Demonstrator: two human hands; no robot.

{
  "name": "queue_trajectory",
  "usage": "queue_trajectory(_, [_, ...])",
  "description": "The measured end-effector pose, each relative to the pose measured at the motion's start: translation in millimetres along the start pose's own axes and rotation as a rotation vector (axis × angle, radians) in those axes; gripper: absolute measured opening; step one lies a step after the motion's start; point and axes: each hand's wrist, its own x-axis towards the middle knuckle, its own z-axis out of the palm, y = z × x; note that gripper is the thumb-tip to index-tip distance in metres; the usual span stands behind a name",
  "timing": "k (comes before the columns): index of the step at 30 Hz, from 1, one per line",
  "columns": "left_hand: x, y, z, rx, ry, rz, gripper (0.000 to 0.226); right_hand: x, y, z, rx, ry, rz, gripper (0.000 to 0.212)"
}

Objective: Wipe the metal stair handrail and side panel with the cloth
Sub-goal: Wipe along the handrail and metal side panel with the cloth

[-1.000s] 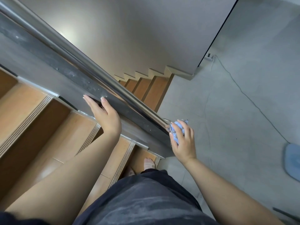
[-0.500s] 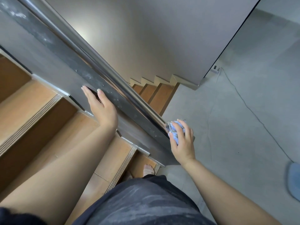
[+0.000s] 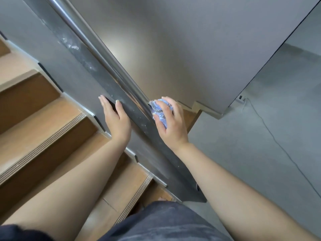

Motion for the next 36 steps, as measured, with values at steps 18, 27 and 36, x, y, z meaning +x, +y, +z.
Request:
queue_trajectory(18, [72.2, 33.0, -30.2, -0.078, 0.040, 0.058, 0.060, 55.8, -30.1, 12.6, 0.155, -0.009, -0.036, 0.035])
queue_trajectory(27, [95.9, 36.6, -50.0, -0.056, -0.049, 0.122, 0.067, 174.6, -109.1, 34.3, 0.191, -0.024, -0.102, 0.038])
queue_trajectory(36, [132.4, 59.3, -60.0, -0.069, 0.042, 0.106, 0.062, 175.8, -105.2, 34.1, 0.147, -0.022, -0.230, 0.031])
